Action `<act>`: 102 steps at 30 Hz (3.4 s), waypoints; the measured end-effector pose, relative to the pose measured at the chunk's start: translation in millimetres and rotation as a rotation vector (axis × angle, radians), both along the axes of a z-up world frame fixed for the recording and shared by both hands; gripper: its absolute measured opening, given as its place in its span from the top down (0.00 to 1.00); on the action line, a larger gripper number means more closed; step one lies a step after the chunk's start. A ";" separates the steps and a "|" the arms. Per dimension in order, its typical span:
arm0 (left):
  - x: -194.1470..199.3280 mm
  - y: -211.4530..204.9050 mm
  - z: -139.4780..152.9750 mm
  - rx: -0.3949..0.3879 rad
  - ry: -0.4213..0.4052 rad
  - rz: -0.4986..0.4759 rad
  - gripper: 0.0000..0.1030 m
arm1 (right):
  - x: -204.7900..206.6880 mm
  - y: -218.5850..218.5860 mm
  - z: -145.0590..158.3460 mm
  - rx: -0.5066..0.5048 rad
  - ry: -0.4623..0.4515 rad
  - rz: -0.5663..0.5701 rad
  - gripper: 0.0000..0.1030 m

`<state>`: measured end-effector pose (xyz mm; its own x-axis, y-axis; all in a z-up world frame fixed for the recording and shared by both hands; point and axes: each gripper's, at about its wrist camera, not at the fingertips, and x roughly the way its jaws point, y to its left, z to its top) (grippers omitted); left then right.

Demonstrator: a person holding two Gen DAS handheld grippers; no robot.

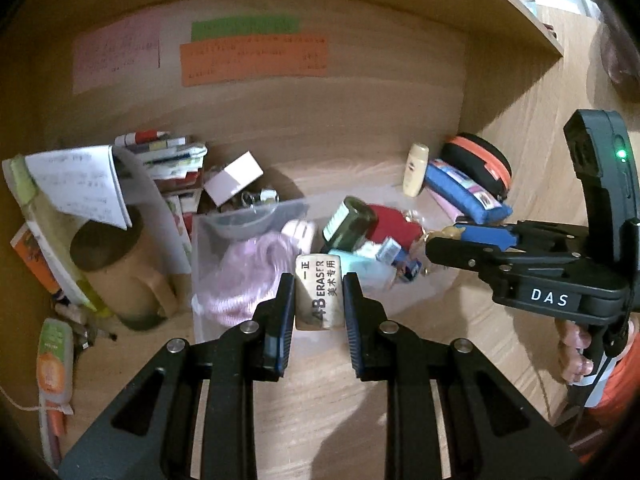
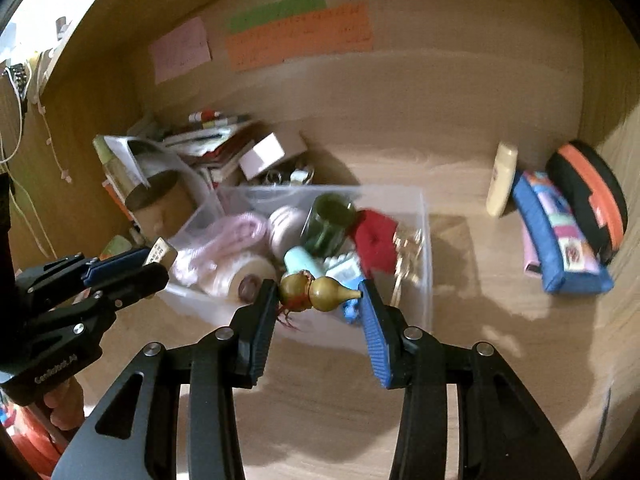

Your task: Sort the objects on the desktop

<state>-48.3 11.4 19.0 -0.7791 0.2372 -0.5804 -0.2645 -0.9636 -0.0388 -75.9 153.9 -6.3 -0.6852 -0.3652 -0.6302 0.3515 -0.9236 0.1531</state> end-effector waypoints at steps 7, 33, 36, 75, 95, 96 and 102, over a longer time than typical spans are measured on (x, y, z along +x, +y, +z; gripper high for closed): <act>-24.0 0.9 9.5 0.017 0.002 0.014 0.78 | -16.1 0.5 10.5 0.013 0.051 0.027 0.64; -84.0 28.7 -37.1 -0.010 -0.144 -0.005 0.78 | -31.8 -13.7 -36.0 0.085 -0.016 0.149 0.63; -83.4 28.9 -38.8 -0.011 -0.148 -0.011 0.78 | -30.9 -13.2 -35.5 0.091 -0.009 0.150 0.63; -9.3 -18.0 -0.7 -0.011 0.048 0.156 0.10 | 21.3 -18.9 -8.0 0.132 0.058 0.106 0.16; 13.0 -12.9 -18.2 -0.048 0.043 0.241 0.05 | 49.9 -8.0 3.5 0.111 0.112 0.080 0.09; 13.1 -12.2 -19.0 -0.048 0.043 0.242 0.05 | 49.8 -7.9 3.3 0.111 0.111 0.080 0.09; 12.6 -11.5 -19.8 -0.045 0.037 0.241 0.05 | 47.8 -5.0 2.0 0.104 0.100 0.082 0.09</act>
<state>-35.7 -0.2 -0.8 -0.8310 0.0169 -0.5561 -0.0277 -0.9996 0.0110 -28.1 149.0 -4.3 -0.7173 -0.3587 -0.5974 0.4348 -0.9004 0.0186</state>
